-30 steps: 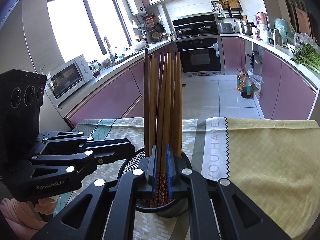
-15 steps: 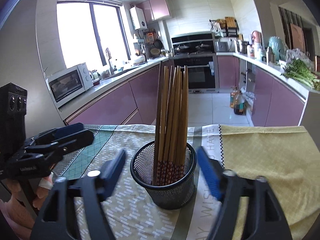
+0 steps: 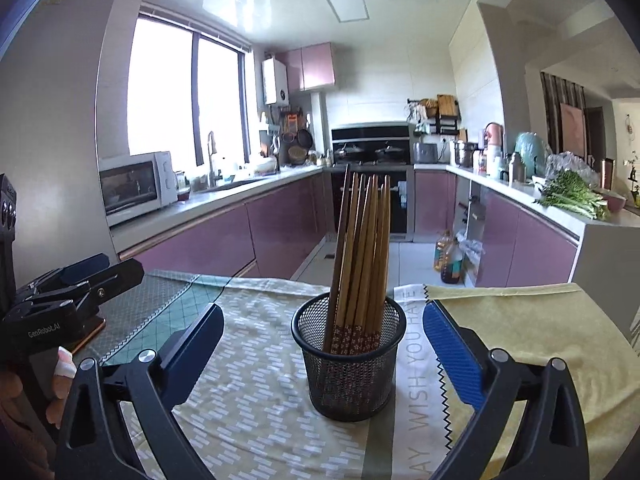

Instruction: Organize utensils

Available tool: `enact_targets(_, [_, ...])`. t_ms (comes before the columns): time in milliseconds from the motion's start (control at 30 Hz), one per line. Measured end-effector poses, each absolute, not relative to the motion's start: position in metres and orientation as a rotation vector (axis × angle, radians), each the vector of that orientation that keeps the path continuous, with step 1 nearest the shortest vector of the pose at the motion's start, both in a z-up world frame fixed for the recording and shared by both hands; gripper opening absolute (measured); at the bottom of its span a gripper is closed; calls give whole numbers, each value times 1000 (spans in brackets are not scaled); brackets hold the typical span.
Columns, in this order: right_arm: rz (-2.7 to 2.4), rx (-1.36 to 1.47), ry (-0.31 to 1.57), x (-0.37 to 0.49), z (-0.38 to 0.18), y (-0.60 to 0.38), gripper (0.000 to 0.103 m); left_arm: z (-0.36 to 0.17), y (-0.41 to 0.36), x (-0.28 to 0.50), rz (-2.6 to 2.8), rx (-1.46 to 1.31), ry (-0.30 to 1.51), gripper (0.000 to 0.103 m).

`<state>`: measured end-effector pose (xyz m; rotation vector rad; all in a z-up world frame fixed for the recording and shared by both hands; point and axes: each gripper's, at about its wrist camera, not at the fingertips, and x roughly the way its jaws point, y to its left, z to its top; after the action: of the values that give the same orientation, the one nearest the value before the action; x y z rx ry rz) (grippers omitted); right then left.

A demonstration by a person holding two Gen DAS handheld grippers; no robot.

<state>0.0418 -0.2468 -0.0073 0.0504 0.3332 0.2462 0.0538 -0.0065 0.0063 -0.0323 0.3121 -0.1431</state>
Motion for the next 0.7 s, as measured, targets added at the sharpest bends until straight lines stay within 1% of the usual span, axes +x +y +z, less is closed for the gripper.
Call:
enact_targets(333, [207,39,252,22,-5,-239,97,5,-12,28,-105,-9,257,97])
enact_targets(700, [174,18,233,13,-4,-235,97,6,-8,14,-75,-18,235,97])
